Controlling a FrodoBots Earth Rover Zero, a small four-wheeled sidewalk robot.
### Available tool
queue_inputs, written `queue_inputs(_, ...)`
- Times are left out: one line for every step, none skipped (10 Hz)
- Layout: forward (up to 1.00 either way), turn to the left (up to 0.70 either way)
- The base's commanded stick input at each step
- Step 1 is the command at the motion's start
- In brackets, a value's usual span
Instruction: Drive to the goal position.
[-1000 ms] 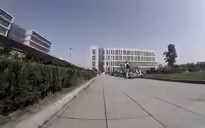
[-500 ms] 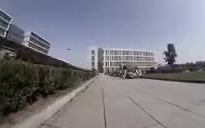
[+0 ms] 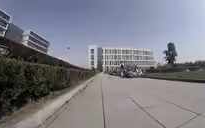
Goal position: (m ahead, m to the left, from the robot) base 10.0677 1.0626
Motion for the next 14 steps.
queue_inputs(0.00, 0.40)
queue_inputs(0.00, 0.50)
queue_inputs(0.00, 0.50)
queue_inputs(0.00, 0.22)
queue_inputs(0.00, 0.00)
queue_inputs(0.00, 0.01)
queue_inputs(0.00, 0.04)
queue_inputs(0.00, 0.04)
queue_inputs(0.00, 0.04)
queue_inputs(0.00, 0.02)
queue_inputs(0.00, 0.00)
queue_inputs(0.00, 0.00)
queue_inputs(0.00, 0.00)
queue_inputs(0.00, 0.00)
